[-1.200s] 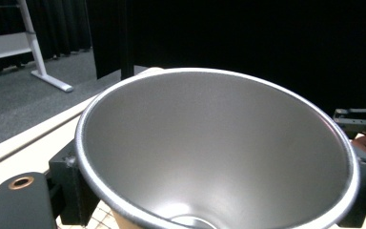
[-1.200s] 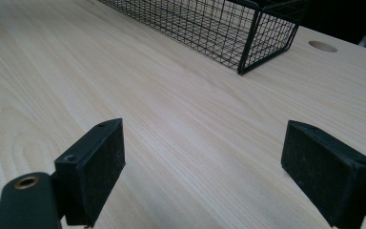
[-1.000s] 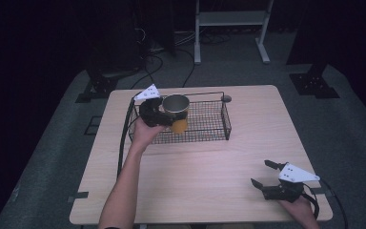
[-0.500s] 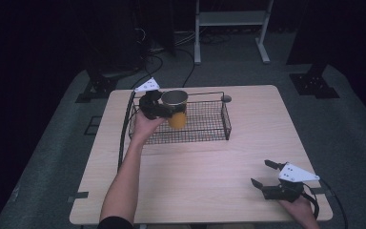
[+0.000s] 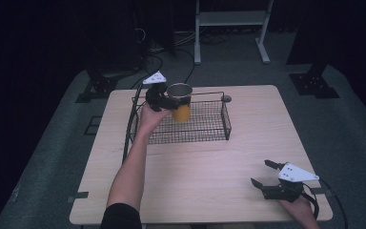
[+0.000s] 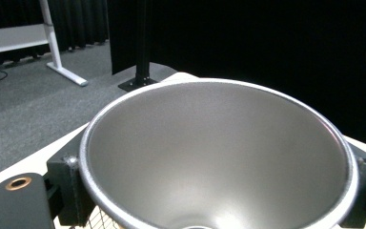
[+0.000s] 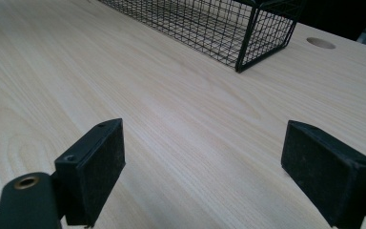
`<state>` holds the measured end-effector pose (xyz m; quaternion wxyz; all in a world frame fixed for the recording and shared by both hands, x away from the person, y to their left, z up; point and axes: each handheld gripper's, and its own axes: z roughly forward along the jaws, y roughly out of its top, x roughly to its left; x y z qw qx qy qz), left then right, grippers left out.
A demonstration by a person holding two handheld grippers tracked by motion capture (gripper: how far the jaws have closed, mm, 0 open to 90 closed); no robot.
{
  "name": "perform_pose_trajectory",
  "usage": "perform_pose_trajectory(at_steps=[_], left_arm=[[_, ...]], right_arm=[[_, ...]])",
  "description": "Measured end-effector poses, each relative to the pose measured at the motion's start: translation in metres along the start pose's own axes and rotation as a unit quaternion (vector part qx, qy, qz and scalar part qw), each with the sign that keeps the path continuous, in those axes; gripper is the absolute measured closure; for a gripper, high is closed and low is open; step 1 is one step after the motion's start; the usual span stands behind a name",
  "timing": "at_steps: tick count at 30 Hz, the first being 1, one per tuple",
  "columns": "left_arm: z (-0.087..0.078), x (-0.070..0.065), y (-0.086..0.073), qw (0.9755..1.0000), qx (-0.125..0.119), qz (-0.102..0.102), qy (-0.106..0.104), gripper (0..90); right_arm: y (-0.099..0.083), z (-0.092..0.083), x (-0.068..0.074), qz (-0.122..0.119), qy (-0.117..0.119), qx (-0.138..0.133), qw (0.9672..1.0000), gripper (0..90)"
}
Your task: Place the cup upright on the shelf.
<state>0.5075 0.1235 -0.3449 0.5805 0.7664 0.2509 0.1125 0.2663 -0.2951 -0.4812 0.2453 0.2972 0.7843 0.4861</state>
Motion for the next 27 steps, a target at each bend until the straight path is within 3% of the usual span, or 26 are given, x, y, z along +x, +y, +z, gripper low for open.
perform_pose_trajectory(at_steps=[3, 12, 15, 24, 27], left_arm=[[0.004, 0.004, -0.002, 0.9999, -0.005, -0.006, 0.008, 11.3], [0.016, 0.013, -0.011, 0.9993, 0.015, -0.020, 0.027, 11.2], [0.020, 0.017, -0.011, 0.9988, 0.034, -0.024, 0.025, 11.1], [0.033, 0.017, -0.012, 0.9980, 0.055, -0.013, 0.027, 10.9], [0.038, 0.018, -0.016, 0.9971, 0.067, -0.009, 0.037, 9.9]], right_arm=[[0.000, 0.000, 0.000, 0.000, 0.000, 0.000, 1.0000, 13.8], [0.000, 0.000, 0.000, 0.001, 0.001, -0.001, 1.0000, 13.8], [0.000, 0.000, 0.000, 0.002, 0.002, 0.000, 1.0000, 13.8], [0.000, 0.000, 0.000, 0.001, 0.002, -0.001, 1.0000, 13.8], [0.000, 0.000, 0.000, 0.001, 0.002, -0.001, 1.0000, 13.8]])
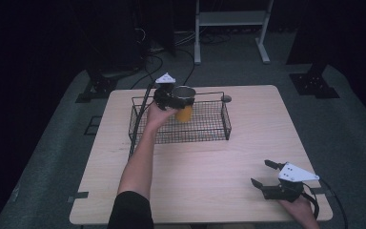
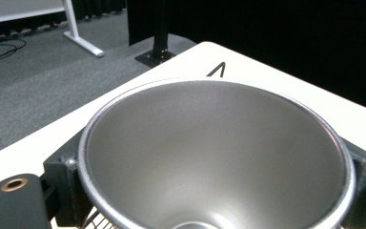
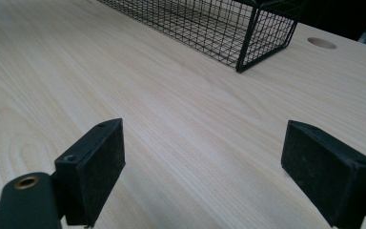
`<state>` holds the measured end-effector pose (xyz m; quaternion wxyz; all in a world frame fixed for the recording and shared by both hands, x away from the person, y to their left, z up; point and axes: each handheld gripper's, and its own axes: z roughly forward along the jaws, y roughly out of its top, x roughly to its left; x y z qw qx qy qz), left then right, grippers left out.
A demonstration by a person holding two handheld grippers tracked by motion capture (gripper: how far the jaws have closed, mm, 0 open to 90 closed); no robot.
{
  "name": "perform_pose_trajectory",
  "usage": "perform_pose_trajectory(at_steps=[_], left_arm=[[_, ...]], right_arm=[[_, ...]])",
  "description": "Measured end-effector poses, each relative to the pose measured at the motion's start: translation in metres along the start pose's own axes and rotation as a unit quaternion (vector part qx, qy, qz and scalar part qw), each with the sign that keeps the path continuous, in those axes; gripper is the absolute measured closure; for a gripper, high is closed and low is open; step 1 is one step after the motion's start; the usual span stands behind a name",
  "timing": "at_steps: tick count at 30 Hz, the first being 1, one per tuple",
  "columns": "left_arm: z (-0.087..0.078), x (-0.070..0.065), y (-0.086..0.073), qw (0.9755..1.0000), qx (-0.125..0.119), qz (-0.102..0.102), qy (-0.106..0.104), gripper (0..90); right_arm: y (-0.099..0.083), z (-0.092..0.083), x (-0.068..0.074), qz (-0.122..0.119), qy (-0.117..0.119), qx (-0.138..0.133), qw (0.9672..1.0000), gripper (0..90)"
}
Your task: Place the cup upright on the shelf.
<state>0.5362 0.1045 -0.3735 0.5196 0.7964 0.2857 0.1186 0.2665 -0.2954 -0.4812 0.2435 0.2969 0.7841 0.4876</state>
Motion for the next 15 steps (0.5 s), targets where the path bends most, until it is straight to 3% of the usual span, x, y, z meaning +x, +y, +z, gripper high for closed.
perform_pose_trajectory(at_steps=[15], left_arm=[[0.015, 0.002, -0.010, 0.9993, 0.029, 0.015, 0.016, 9.2]], right_arm=[[0.000, 0.000, 0.000, 0.000, 0.001, -0.001, 1.0000, 13.8]])
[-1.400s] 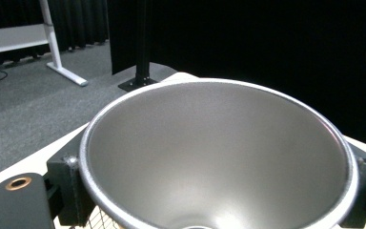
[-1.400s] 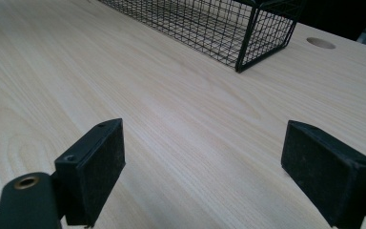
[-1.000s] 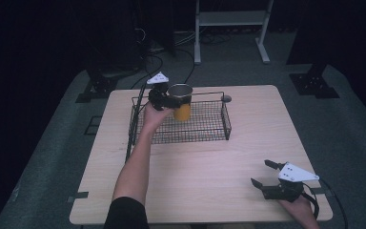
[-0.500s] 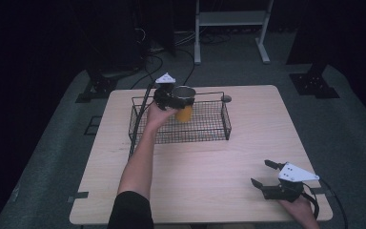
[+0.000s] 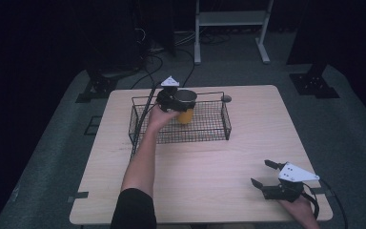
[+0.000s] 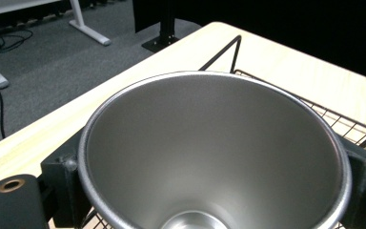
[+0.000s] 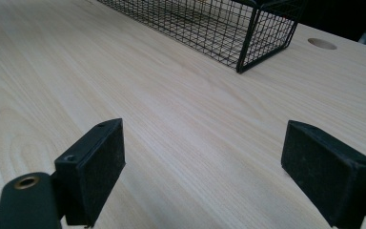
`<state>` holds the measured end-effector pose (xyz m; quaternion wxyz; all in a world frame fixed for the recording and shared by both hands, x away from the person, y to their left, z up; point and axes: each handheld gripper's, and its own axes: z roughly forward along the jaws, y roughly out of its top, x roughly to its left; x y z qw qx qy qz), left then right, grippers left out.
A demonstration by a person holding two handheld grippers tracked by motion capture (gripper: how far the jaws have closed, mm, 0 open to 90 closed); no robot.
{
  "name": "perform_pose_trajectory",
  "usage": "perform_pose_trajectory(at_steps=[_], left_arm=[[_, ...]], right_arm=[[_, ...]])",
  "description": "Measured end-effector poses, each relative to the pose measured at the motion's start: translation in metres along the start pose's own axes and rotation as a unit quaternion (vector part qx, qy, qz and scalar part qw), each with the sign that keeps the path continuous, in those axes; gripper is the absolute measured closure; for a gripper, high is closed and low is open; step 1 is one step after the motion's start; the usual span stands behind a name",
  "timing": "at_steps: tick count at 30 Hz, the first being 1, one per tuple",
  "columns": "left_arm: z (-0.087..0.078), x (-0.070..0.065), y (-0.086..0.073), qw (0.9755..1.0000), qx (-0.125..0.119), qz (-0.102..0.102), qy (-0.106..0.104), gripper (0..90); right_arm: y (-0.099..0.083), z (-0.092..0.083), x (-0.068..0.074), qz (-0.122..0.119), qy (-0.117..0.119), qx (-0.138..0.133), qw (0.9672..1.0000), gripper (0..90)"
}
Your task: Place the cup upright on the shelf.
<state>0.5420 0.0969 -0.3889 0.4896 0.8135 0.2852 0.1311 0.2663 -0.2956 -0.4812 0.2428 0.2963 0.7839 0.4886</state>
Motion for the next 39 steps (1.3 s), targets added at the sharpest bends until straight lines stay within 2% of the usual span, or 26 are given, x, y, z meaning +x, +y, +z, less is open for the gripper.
perform_pose_trajectory(at_steps=[2, 5, 10, 15, 20, 21, 26, 39], left_arm=[[0.002, 0.002, -0.002, 0.9999, 0.012, 0.000, 0.000, 9.2], [0.003, 0.003, -0.004, 0.9999, 0.015, -0.002, 0.001, 9.2], [0.004, 0.002, -0.004, 0.9997, 0.023, 0.007, 0.004, 9.1], [0.007, 0.001, -0.008, 0.9988, 0.046, 0.016, 0.000, 9.0], [0.012, 0.001, -0.012, 0.9970, 0.073, 0.024, 0.005, 7.3], [0.012, 0.001, -0.013, 0.9975, 0.067, 0.021, 0.009, 7.3], [0.011, 0.002, -0.015, 0.9973, 0.070, 0.021, 0.008, 7.3], [0.007, -0.004, -0.015, 0.9952, 0.087, 0.044, 0.009, 5.4]], right_arm=[[0.000, 0.000, 0.000, 0.000, 0.000, 0.000, 1.0000, 13.8], [0.000, 0.000, 0.000, -0.001, 0.000, 0.000, 1.0000, 13.8], [0.000, 0.000, 0.000, 0.000, 0.000, 0.000, 1.0000, 13.8], [0.000, 0.000, 0.000, -0.001, -0.001, 0.000, 1.0000, 13.8], [0.000, 0.000, 0.000, -0.001, 0.000, 0.000, 1.0000, 13.8], [0.000, 0.000, 0.000, 0.000, 0.000, 0.000, 1.0000, 13.8], [0.000, 0.000, 0.000, 0.000, 0.000, 0.000, 1.0000, 13.8], [0.000, 0.000, 0.000, -0.001, -0.002, 0.000, 1.0000, 13.8]])
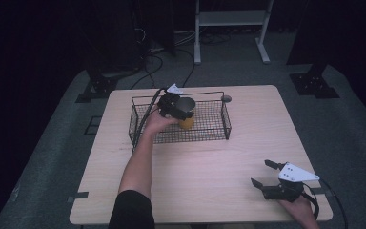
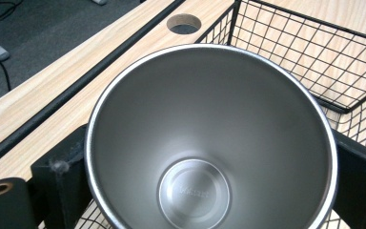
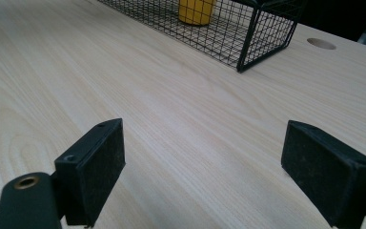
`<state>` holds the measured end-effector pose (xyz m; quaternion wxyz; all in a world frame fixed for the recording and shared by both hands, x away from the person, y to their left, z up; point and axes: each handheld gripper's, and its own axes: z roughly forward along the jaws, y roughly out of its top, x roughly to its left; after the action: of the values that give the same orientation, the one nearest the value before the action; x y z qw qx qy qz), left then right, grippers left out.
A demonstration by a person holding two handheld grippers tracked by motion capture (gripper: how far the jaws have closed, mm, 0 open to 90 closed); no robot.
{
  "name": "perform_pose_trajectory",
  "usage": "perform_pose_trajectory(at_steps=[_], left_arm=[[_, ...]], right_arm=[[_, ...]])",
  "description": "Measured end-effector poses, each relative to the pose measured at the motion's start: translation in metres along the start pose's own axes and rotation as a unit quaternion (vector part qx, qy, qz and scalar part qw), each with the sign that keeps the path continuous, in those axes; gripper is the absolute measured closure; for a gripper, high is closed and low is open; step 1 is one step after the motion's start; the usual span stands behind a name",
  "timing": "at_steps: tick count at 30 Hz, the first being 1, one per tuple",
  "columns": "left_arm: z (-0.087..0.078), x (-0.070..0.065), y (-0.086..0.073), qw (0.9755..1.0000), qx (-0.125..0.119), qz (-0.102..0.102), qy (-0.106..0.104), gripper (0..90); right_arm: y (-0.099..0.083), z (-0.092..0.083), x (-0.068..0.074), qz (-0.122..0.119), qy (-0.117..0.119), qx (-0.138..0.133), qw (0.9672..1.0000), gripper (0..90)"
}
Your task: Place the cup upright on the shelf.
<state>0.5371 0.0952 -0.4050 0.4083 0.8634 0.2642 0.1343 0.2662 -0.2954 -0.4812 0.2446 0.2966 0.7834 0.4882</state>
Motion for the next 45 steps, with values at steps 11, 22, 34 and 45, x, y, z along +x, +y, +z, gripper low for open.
perform_pose_trajectory(at_steps=[11, 22, 34, 45], left_arm=[[-0.011, -0.003, 0.004, 0.9998, -0.010, 0.013, 0.007, 1.6], [-0.027, -0.008, 0.008, 0.9990, -0.035, 0.020, 0.018, 1.6], [-0.037, -0.013, 0.007, 0.9970, -0.074, 0.009, 0.021, 1.7], [-0.053, -0.015, 0.006, 0.9960, -0.086, 0.013, 0.021, 1.7]], right_arm=[[0.000, 0.000, 0.000, 0.000, 0.000, 0.000, 1.0000, 13.8], [-0.001, -0.002, -0.003, 0.014, 0.007, -0.010, 0.9998, 13.7], [-0.002, -0.003, -0.005, 0.017, 0.009, -0.015, 0.9997, 13.7], [-0.001, -0.002, -0.003, 0.012, 0.005, -0.008, 0.9999, 13.7]])
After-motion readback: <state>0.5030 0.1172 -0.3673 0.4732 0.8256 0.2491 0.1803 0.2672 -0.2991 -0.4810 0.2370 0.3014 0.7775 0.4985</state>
